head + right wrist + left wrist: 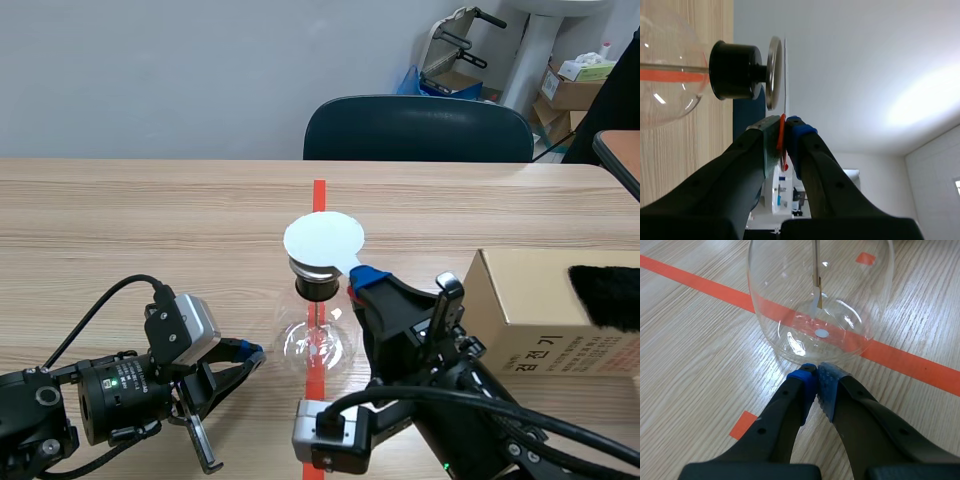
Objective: Do the electroscope experiment
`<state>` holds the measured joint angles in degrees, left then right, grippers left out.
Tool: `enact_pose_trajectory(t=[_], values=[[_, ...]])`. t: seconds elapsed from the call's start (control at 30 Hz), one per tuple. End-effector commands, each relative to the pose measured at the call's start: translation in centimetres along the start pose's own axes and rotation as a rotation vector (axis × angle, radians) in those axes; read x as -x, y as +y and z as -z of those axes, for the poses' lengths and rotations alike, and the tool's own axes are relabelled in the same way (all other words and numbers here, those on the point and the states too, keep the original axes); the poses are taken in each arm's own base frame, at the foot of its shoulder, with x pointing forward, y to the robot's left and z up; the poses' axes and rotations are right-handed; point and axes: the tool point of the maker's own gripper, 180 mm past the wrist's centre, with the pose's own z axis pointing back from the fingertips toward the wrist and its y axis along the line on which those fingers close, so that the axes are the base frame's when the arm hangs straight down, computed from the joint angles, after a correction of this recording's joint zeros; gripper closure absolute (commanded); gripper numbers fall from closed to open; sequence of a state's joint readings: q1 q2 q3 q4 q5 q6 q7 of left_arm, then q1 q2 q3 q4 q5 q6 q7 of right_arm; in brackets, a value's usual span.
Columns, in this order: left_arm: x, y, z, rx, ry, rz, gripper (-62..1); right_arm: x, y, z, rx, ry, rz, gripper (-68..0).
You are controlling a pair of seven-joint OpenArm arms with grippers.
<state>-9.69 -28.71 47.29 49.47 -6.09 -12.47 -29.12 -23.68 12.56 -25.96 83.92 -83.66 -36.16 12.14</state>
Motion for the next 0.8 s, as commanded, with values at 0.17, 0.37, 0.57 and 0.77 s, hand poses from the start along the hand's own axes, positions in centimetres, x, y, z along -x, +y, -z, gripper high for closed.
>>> enact_pose_trajectory(t=[0.17, 0.37, 0.57, 0.77], values=[[-1.12, 0.81, 0.37, -0.027, -0.039, 0.012, -4.0, -0.23, -1.11, 0.42, 0.038, -0.035, -0.019, -0.8], [-1.11, 0.81, 0.37, -0.027, -0.039, 0.012, -4.0, -0.35, -1.1, 0.41, 0.038, -0.042, -0.019, -0.8], [-1.12, 0.81, 0.37, -0.027, -0.039, 0.012, -4.0, -0.35, -1.1, 0.41, 0.038, -0.042, -0.019, -0.8], [-1.11, 0.81, 0.37, -0.027, -0.039, 0.012, -4.0, -0.35, -1.1, 0.41, 0.038, -0.042, -0.019, -0.8]])
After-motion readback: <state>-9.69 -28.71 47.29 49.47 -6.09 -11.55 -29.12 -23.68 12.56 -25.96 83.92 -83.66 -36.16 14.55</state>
